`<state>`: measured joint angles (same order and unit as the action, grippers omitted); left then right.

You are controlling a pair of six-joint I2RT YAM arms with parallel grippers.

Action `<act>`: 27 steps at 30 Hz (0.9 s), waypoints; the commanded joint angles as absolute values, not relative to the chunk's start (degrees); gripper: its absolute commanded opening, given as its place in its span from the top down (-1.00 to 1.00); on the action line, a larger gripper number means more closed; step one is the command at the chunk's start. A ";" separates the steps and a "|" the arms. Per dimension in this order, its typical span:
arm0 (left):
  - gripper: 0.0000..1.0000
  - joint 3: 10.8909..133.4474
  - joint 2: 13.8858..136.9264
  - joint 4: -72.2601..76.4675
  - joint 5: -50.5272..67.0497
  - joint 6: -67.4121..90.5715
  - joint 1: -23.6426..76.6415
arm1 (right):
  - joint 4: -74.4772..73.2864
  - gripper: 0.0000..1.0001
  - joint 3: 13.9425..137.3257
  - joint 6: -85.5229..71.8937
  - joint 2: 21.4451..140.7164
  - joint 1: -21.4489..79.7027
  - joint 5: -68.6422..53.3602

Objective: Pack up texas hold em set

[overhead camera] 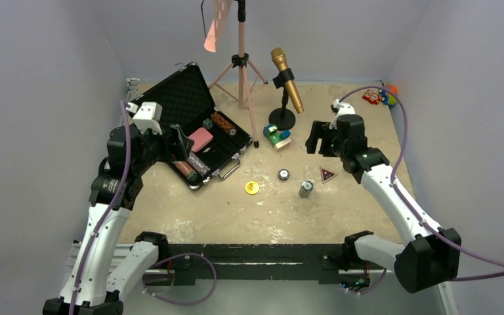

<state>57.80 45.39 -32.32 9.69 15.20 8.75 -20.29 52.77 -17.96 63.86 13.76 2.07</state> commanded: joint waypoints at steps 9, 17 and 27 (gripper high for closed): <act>-0.94 55.90 44.71 -30.06 10.98 13.01 9.14 | -26.00 -0.61 53.78 -21.37 72.48 26.77 5.59; -0.94 55.72 44.80 -29.96 10.54 12.92 9.14 | -31.93 -0.60 50.58 -25.27 71.27 29.82 9.74; -0.94 55.60 44.53 -30.06 9.35 13.36 9.14 | -34.21 -0.54 47.21 -28.42 72.28 30.22 9.19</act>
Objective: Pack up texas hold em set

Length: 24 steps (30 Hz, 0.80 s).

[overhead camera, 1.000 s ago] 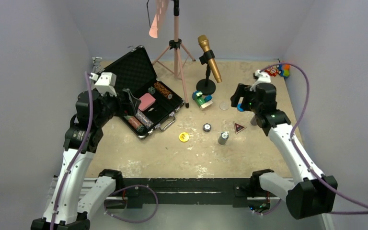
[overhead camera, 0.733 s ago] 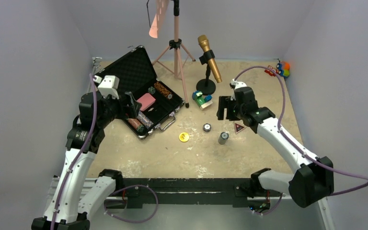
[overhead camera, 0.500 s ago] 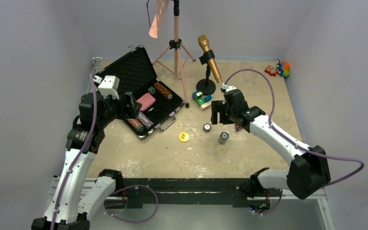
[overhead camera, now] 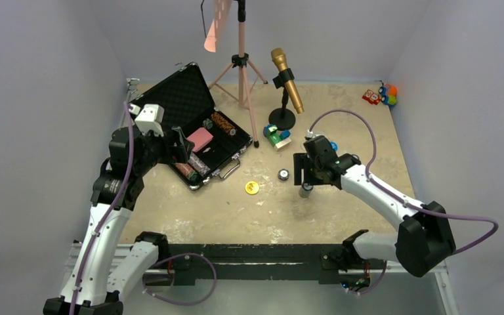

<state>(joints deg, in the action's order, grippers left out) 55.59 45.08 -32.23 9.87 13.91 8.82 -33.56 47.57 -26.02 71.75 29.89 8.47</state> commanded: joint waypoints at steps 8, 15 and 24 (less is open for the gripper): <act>-0.95 55.49 44.58 -29.88 9.52 13.45 9.14 | -34.06 -0.50 46.43 -29.56 72.75 30.95 8.80; -0.95 55.53 44.68 -29.79 9.40 13.51 9.14 | -34.34 -0.42 45.83 -30.06 74.05 31.19 9.34; -0.95 55.47 44.95 -29.83 9.03 13.62 9.14 | -34.61 -0.16 45.73 -30.25 74.77 31.29 9.80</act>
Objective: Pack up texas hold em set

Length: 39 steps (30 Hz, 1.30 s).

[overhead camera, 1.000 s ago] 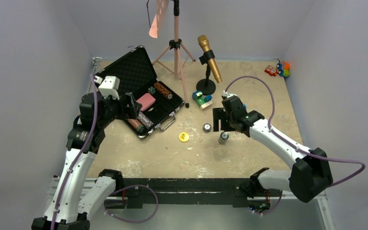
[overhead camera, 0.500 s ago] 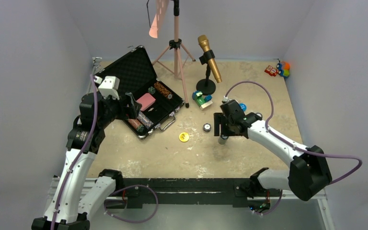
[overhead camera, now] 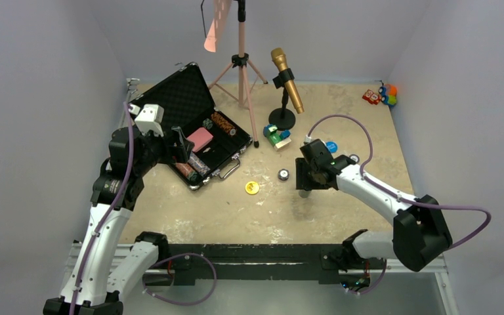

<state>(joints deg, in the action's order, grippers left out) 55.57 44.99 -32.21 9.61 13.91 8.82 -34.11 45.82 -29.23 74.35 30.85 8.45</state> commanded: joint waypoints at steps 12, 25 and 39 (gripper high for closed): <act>-0.95 55.64 43.99 -30.50 6.43 13.62 9.14 | -35.06 0.34 45.59 -30.63 74.62 31.46 10.54; -0.95 55.60 43.00 -30.67 5.25 13.38 9.14 | -33.55 1.00 47.70 -30.34 63.76 31.46 12.41; -0.96 55.20 42.80 -30.32 4.93 13.49 9.14 | 6.78 1.00 39.57 -33.71 52.08 31.91 4.18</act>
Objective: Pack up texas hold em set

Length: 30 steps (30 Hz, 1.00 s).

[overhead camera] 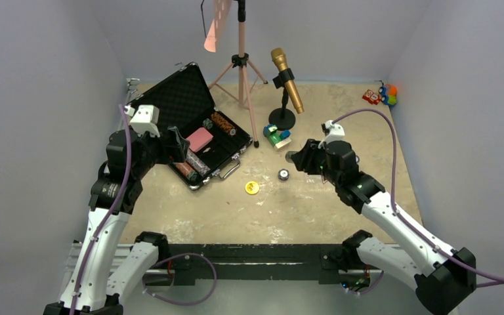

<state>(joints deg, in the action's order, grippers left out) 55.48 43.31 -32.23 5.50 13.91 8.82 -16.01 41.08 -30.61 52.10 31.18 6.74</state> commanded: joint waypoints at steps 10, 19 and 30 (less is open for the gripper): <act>-0.96 54.85 42.63 -29.97 3.96 13.18 9.14 | 28.53 1.00 41.56 -35.41 67.27 37.35 7.34; -0.95 54.80 42.86 -29.88 3.93 13.05 9.14 | 35.66 1.00 47.49 -33.98 80.35 42.84 13.43; -0.96 54.84 42.58 -30.06 3.17 12.66 9.14 | 39.06 1.00 59.05 -32.61 98.27 45.82 24.80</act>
<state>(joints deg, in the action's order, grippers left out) 55.37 43.20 -32.23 3.95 13.89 8.82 29.95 52.42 -33.36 95.39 45.89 20.34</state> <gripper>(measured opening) 0.975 0.464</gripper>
